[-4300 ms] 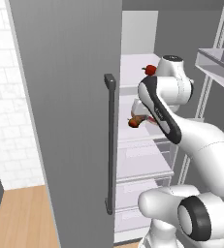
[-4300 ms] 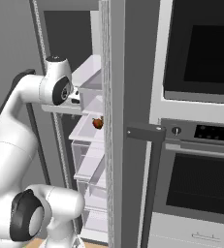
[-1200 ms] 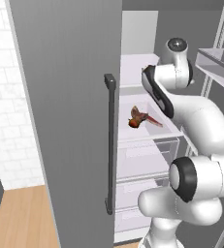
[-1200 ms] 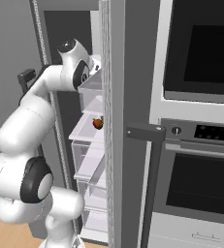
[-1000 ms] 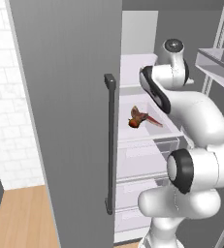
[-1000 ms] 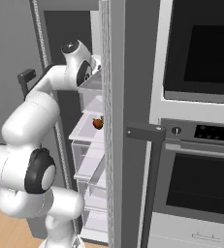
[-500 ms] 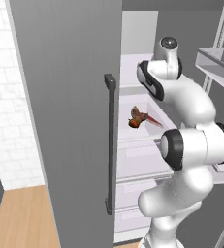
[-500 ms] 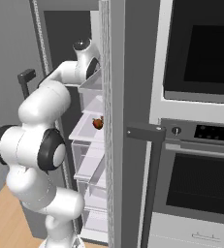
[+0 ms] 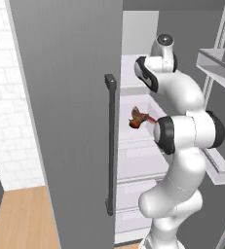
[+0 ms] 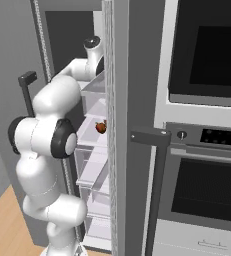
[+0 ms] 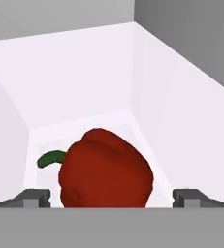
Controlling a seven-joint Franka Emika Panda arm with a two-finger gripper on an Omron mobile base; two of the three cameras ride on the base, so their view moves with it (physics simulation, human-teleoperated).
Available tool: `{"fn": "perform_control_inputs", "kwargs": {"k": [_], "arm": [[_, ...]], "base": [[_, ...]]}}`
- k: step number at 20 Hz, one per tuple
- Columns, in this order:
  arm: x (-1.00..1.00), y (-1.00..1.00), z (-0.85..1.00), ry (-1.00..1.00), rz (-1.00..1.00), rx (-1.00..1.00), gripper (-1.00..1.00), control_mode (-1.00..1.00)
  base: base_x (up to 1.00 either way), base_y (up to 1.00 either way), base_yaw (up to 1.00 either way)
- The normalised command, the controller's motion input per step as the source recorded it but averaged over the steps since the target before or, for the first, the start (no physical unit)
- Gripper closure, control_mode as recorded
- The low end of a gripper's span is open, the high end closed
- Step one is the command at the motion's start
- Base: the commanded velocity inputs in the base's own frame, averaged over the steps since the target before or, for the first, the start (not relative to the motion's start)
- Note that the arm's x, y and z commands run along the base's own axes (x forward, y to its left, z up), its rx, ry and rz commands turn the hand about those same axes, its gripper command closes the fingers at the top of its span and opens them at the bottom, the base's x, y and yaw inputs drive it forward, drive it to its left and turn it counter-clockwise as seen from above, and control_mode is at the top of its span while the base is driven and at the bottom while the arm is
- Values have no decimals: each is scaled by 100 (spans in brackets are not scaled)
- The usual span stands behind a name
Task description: Place one bell pepper and one steak in each tupperware on the nearby counter, to pack two identical lunches.
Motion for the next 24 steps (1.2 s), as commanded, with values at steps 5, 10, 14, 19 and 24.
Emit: {"fn": "perform_control_inputs", "kwargs": {"k": [5,10,14,19,24], "arm": [[43,-2,-12,1,-3,0,-100,-100],[6,0,-38,7,-8,0,100,-100],[1,0,-19,5,-2,0,100,-100],[-49,3,-27,-7,0,0,100,-100],[-93,5,-19,-15,0,0,100,-100]], "base": [[0,0,0],[0,0,0],[0,0,0],[0,0,0],[0,0,0]]}}
